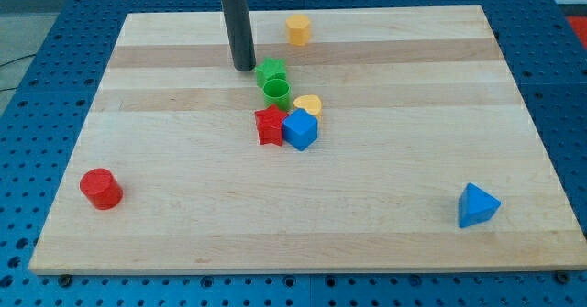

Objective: Push the yellow hexagon to the top left of the board

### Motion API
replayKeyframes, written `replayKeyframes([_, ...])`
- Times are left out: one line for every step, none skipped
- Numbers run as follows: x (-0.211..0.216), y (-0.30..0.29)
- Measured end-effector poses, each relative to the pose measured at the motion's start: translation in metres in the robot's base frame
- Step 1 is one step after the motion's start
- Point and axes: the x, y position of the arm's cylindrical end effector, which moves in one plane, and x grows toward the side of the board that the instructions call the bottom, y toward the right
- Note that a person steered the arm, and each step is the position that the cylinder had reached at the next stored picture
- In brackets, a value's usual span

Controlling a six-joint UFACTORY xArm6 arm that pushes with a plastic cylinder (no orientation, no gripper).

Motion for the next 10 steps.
replayKeyframes([-0.011,0.057])
replayKeyframes([-0.012,0.140])
replayKeyframes([-0.056,0.105])
replayKeyframes([-0.059,0.028])
replayKeyframes([-0.064,0.065])
replayKeyframes([-0.099,0.070])
replayKeyframes([-0.109,0.024])
replayKeyframes([-0.094,-0.006])
replayKeyframes([-0.109,0.031])
replayKeyframes([-0.115,0.052])
